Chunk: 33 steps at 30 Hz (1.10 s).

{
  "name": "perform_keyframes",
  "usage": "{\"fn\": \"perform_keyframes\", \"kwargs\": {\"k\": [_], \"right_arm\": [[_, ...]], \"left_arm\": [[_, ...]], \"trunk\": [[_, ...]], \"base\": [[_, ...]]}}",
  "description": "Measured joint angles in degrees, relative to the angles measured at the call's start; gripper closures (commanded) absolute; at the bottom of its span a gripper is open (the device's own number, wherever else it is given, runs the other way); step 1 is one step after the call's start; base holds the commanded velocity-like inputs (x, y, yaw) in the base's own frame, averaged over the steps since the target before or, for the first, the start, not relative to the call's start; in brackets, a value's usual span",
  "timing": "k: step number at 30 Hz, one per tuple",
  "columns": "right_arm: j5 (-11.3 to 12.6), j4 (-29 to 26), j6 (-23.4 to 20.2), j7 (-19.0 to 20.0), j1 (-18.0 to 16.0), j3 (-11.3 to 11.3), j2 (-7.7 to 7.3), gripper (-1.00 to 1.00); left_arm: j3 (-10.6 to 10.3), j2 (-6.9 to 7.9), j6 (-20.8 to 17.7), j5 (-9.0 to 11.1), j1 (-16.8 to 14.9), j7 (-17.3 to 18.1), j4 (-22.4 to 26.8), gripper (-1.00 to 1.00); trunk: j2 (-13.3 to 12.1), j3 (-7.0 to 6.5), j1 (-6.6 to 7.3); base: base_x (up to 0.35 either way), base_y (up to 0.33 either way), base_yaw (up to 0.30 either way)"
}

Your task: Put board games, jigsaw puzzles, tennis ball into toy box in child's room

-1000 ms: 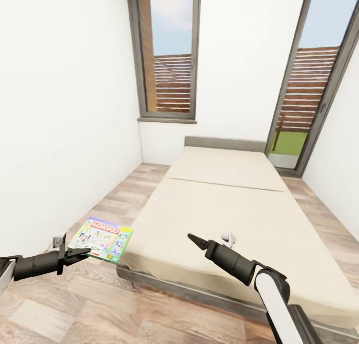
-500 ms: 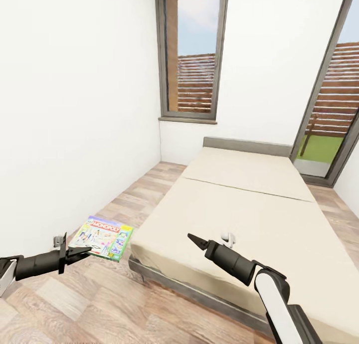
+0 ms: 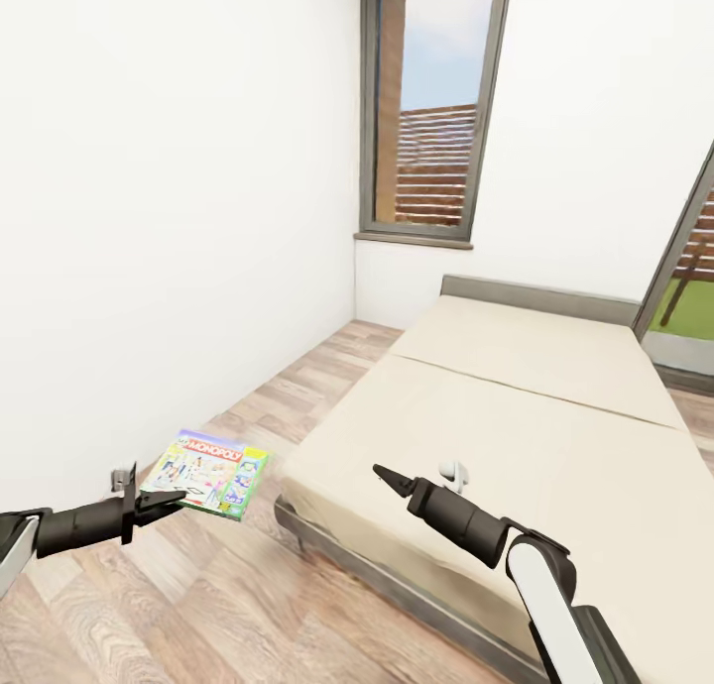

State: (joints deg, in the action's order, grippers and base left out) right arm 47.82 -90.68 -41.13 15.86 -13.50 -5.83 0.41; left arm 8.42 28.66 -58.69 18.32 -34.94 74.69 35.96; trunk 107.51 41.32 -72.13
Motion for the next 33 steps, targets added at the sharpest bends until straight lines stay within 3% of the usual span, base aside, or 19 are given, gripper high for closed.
{"fn": "perform_keyframes", "kwargs": {"k": [23, 33], "right_arm": [[0.0, 0.0, 0.0, 0.0, 0.0, 0.0, -0.08, -1.00], [0.0, 0.0, 0.0, 0.0, 0.0, 0.0, -0.09, -1.00]], "left_arm": [[0.0, -0.04, 0.1, -0.1, 0.0, 0.1, 0.0, 1.00], [0.0, -0.10, 0.0, -0.1, 0.0, 0.2, 0.0, 1.00]], "trunk": [[0.0, 0.00, 0.00], [0.0, 0.00, -0.01]], "base": [[-0.001, -0.001, 0.284], [-0.115, 0.000, 0.284]]}}
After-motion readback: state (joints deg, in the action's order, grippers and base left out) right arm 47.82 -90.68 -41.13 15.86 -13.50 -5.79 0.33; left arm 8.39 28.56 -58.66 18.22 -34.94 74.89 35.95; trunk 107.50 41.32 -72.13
